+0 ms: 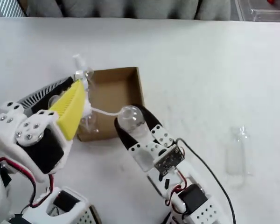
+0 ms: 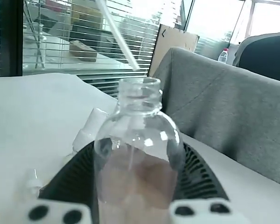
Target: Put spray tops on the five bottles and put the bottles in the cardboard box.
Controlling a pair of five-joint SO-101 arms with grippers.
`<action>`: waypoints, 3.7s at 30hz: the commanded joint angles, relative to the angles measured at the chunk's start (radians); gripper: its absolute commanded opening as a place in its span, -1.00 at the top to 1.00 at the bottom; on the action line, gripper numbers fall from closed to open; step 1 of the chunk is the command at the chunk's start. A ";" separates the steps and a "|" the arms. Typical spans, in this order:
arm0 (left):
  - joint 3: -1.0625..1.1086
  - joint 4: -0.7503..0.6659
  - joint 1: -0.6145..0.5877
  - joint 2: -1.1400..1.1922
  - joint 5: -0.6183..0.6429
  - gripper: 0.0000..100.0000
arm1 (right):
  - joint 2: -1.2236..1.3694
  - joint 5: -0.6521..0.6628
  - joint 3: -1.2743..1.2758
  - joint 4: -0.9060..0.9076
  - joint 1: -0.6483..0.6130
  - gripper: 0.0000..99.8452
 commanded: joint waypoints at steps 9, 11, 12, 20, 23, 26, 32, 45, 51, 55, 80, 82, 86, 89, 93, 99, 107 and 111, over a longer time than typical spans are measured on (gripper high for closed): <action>0.232 -0.029 0.068 0.002 0.017 0.94 | -0.005 -0.006 0.011 -0.013 0.007 0.97; 0.253 -0.055 0.065 0.001 0.017 0.94 | -0.005 -0.006 0.011 -0.013 0.007 0.97; 0.262 -0.063 0.065 0.001 0.017 0.94 | -0.005 -0.006 0.011 -0.013 0.007 0.97; 0.264 -0.072 0.073 0.001 0.015 0.95 | -0.005 -0.006 0.011 -0.013 0.005 0.97; 0.265 -0.095 0.073 0.001 0.015 0.95 | -0.005 -0.006 0.011 -0.013 0.007 0.97; 0.272 -0.118 0.073 0.005 0.015 0.95 | -0.005 -0.006 0.011 -0.013 0.008 0.97; 0.468 -0.239 0.064 -0.007 0.009 0.95 | -0.005 -0.006 0.011 -0.013 0.007 0.97; 1.094 -0.623 0.070 -0.394 -0.037 0.96 | -0.007 -0.006 0.025 -0.015 0.002 0.97; 1.197 -0.690 0.073 -0.441 -0.048 0.96 | -0.007 -0.006 0.025 -0.015 0.002 0.97; 1.198 -0.690 0.074 -0.441 -0.048 0.96 | -0.007 -0.006 0.025 -0.013 0.002 0.97; 1.198 -0.646 0.113 -0.519 -0.049 0.67 | -0.007 -0.006 0.025 -0.013 0.008 0.97; 1.214 -0.638 0.113 -0.556 -0.049 0.67 | -0.007 -0.006 0.025 -0.015 0.010 0.97; 1.293 -0.638 0.113 -0.628 -0.107 0.67 | -0.007 -0.008 0.025 -0.019 0.010 0.97; 1.329 -0.634 0.113 -0.697 -0.120 0.67 | -0.007 -0.008 0.025 -0.019 0.010 0.97; 1.359 -0.632 0.113 -0.819 -0.121 0.67 | -0.005 -0.008 0.025 -0.019 0.010 0.97; 1.367 -0.640 0.012 -0.891 -0.121 0.67 | -0.004 -0.008 0.025 -0.013 0.010 0.97; 1.376 -0.646 -0.249 -0.895 -0.121 0.68 | -0.004 -0.008 0.025 -0.013 0.012 0.97; 1.409 -0.644 -0.403 -0.895 -0.117 0.68 | -0.004 -0.008 0.025 -0.019 0.031 0.97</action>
